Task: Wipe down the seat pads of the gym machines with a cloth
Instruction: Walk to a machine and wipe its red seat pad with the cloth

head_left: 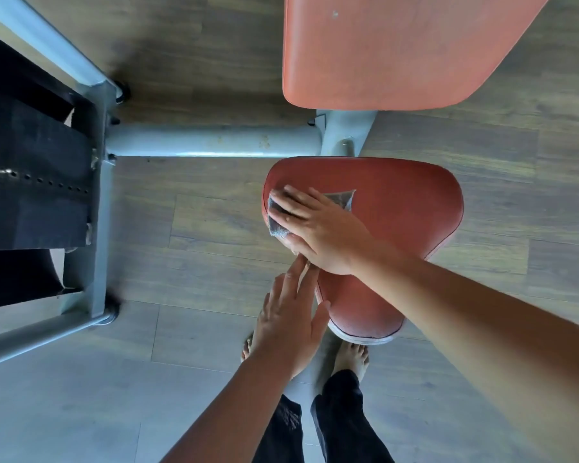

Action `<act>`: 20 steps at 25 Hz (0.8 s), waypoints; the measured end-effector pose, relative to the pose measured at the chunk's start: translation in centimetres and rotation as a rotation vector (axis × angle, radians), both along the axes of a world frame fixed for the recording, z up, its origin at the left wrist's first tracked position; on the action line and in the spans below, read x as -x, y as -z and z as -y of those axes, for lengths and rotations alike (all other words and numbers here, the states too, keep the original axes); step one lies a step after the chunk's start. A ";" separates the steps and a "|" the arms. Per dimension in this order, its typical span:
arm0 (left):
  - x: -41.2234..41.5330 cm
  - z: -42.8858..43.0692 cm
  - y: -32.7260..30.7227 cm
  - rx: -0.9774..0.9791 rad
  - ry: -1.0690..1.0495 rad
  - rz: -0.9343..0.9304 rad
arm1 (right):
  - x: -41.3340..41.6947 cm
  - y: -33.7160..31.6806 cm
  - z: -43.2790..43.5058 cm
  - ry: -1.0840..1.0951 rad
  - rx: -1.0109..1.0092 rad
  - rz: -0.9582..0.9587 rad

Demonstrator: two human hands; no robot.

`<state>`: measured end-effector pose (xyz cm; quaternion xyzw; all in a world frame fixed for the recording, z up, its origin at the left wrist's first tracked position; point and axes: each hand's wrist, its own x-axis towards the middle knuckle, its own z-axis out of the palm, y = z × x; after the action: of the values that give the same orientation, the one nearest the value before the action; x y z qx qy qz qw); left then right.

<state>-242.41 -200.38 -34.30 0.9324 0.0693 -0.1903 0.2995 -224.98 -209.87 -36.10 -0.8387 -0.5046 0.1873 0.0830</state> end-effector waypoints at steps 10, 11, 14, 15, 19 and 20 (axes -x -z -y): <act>0.6 -0.4 0.5 0.015 0.035 -0.019 | -1.2 0.2 -0.6 -0.175 0.030 0.016; 0.6 -0.5 0.6 0.008 0.042 -0.008 | -2.6 0.4 -0.9 -0.201 0.031 0.028; 0.8 -0.7 0.9 -0.007 0.051 0.025 | -7.0 0.6 -4.1 0.223 0.091 0.047; 0.8 -0.7 1.0 -0.011 0.053 0.032 | -6.5 0.7 -4.5 0.316 0.119 0.031; 0.9 -0.5 0.8 0.005 0.040 0.006 | -0.6 0.5 -0.8 -0.113 0.024 0.029; 0.9 -0.5 0.8 0.002 0.038 0.009 | -1.8 0.6 -0.5 -0.152 0.010 0.038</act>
<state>-243.27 -199.92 -35.11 0.9340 0.0500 -0.1918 0.2971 -223.20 -209.36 -36.73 -0.8019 -0.5673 0.1793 0.0548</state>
